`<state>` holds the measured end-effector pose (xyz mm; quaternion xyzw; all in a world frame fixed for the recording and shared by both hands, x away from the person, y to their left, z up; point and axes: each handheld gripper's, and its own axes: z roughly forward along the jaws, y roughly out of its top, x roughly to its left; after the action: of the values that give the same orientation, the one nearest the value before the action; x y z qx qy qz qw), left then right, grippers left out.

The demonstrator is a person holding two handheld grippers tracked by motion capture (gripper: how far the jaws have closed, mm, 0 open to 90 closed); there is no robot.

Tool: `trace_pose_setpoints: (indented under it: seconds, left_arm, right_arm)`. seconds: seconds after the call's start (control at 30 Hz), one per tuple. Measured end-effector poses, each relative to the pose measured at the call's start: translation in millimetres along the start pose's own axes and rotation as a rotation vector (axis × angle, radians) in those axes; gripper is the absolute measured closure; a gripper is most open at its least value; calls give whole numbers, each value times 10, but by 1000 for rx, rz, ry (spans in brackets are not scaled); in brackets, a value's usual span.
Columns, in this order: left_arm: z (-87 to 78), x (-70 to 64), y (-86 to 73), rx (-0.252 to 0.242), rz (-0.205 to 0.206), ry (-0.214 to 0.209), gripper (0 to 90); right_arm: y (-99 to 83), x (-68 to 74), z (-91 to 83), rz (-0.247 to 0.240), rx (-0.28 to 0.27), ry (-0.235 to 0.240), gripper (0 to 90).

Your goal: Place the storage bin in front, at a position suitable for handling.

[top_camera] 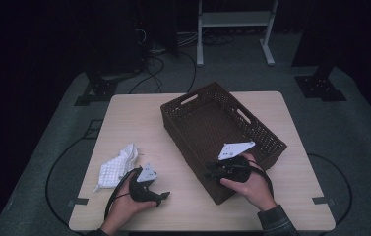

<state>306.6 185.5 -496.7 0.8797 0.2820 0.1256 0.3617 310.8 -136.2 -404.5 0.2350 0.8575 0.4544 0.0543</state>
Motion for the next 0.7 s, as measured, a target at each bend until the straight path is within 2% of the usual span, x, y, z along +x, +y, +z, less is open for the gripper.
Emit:
trace_pose_setpoints:
  seconds: [0.13,0.3,0.4,0.47,0.7]
  left_arm:
    - [-31,5,6,0,-11,5,162]
    - [-148,0,47,-30,-18,4,207]
    - [-206,9,65,-37,-18,22,223]
    - [-285,47,83,-48,-37,18,239]
    - [-471,208,84,-80,-92,47,213]
  right_arm:
    - [-1,-3,2,3,-1,1,634]
    - [-4,-2,2,4,-4,0,634]
    - [-4,1,1,6,-2,-2,634]
    - [-3,1,1,3,-2,-3,634]
    - [3,0,0,7,2,-1,633]
